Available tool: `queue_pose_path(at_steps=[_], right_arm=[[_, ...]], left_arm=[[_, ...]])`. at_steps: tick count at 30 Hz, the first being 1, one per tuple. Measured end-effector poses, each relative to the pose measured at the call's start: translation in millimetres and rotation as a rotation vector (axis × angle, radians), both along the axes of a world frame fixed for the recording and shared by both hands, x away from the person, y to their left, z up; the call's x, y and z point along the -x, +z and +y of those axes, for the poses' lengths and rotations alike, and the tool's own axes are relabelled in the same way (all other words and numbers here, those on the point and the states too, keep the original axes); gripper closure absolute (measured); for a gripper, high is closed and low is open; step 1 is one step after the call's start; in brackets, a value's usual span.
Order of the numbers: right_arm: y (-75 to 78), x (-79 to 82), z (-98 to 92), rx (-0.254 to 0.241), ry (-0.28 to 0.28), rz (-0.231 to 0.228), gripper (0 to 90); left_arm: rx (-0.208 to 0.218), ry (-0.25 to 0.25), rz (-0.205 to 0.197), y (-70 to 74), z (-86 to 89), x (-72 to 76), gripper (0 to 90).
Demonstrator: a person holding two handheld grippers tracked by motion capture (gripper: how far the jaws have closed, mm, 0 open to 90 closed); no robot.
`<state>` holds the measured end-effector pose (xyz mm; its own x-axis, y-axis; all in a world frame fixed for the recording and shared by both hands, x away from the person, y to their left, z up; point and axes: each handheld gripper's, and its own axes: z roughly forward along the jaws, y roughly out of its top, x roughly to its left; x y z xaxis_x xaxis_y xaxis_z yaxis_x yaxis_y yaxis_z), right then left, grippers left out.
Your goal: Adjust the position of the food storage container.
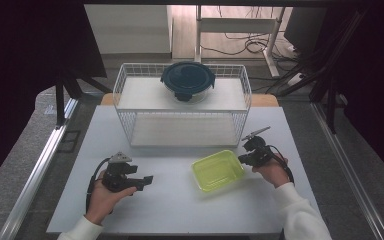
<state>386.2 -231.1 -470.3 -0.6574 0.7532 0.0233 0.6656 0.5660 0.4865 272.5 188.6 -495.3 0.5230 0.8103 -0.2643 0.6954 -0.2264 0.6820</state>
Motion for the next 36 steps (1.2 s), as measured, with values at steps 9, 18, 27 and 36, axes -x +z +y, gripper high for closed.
queue_pose_path(at_steps=[9,18,27,36], right_arm=[[-0.9,16.4,10.7,-0.018,0.041,-0.001,89.0],[-5.6,30.4,20.2,-0.034,0.072,0.015,89.0],[-10.6,40.7,30.4,-0.038,0.105,0.03,89.0],[-11.5,57.2,48.9,-0.033,0.183,0.026,89.0]], left_arm=[[0.001,0.008,0.0,0.1,1.3,1.1,22.8],[0.002,0.006,-0.001,0.3,0.9,1.7,22.8],[0.002,0.007,0.004,-1.0,0.4,0.6,22.9],[0.003,0.012,0.007,-1.3,2.2,0.9,22.9]])
